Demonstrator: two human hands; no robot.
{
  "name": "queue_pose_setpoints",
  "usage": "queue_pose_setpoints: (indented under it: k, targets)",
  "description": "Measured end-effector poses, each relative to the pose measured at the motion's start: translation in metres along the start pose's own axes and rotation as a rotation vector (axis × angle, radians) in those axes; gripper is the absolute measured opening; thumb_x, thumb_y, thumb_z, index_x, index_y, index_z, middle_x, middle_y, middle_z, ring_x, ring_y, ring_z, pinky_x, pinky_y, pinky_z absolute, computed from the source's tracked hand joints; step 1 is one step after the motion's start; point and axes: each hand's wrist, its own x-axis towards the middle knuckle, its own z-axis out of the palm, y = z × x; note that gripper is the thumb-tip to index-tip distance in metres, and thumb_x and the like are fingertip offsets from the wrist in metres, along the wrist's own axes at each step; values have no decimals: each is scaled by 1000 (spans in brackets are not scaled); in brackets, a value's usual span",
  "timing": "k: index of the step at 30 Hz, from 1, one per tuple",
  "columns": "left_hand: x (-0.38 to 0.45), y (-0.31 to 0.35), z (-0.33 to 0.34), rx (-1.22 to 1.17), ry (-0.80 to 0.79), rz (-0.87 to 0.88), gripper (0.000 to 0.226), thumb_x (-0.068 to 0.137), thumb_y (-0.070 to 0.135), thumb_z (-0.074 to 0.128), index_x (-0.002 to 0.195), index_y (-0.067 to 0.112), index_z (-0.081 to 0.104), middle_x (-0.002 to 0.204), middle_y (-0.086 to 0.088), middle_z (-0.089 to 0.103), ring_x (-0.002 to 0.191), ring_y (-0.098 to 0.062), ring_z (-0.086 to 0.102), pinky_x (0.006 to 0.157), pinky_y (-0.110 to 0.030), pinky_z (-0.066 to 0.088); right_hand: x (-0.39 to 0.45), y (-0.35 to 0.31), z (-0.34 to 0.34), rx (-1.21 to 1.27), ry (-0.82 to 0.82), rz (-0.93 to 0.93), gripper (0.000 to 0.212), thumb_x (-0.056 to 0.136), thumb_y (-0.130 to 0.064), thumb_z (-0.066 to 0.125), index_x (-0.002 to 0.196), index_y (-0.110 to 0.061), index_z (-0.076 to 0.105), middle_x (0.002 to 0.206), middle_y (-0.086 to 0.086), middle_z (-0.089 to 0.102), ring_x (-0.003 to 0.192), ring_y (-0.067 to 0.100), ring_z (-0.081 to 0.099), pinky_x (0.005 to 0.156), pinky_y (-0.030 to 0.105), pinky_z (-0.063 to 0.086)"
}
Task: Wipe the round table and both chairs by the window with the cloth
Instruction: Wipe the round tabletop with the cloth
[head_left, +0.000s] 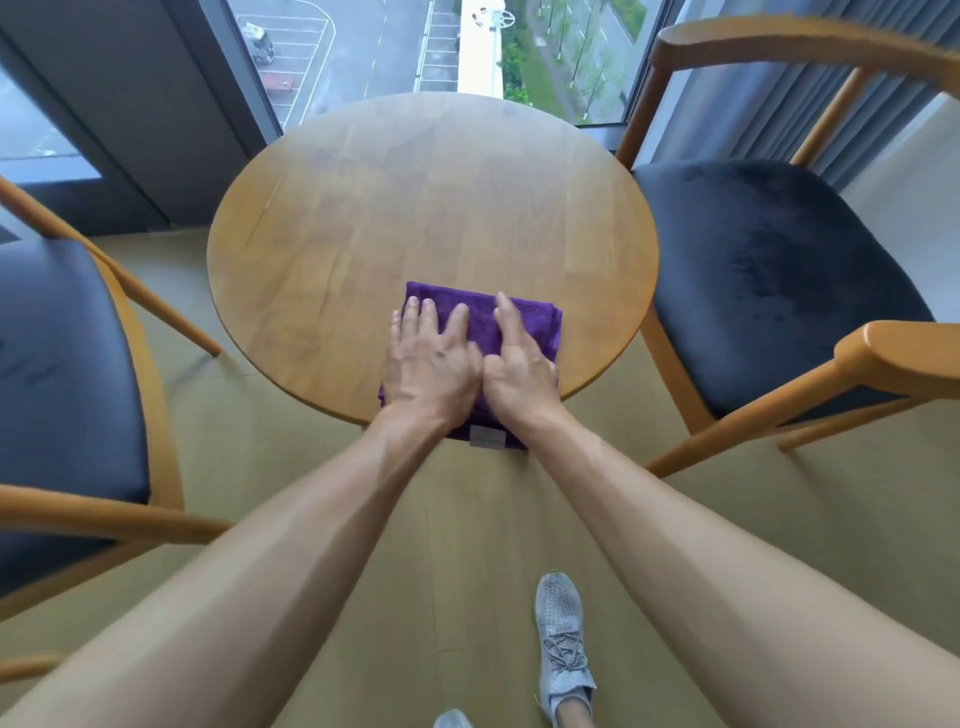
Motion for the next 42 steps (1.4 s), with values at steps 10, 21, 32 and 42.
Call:
queue_pose_setpoints:
  k: [10, 21, 32, 42]
  targets:
    - [-6, -8, 16, 161, -94, 5, 95, 85, 80, 14, 159, 26, -8, 164, -21, -17, 152, -33, -19, 120, -57, -13, 45, 10, -5, -518, 124, -260, 50, 96, -11, 40, 144, -22, 45, 145, -5, 50, 130, 25, 39, 102, 40, 30]
    - [9, -150, -26, 102, -50, -292, 85, 91, 76, 20, 160, 29, 3, 167, -10, -9, 154, -27, -11, 122, -55, -5, 55, 6, 7, -785, -221, -388, 57, 103, -43, 35, 155, -42, 14, 166, -8, 5, 153, 15, 2, 122, 47, 4]
    - [37, 15, 16, 61, 25, -102, 66, 101, 49, 24, 160, 25, 5, 168, -8, -4, 154, -27, -9, 118, -63, -11, 78, 29, -30, -673, -63, -434, 53, 105, -32, 34, 157, -29, 22, 165, -7, 15, 153, 14, 9, 123, 38, 6]
    - [55, -66, 1, 120, 1, 89, 64, 99, 48, 24, 158, 38, 3, 168, 5, -6, 154, -17, -8, 119, -61, -9, 96, -8, 26, -692, -63, -451, 59, 105, -32, 30, 159, -17, 11, 166, -1, 5, 153, 13, 0, 123, 39, -2]
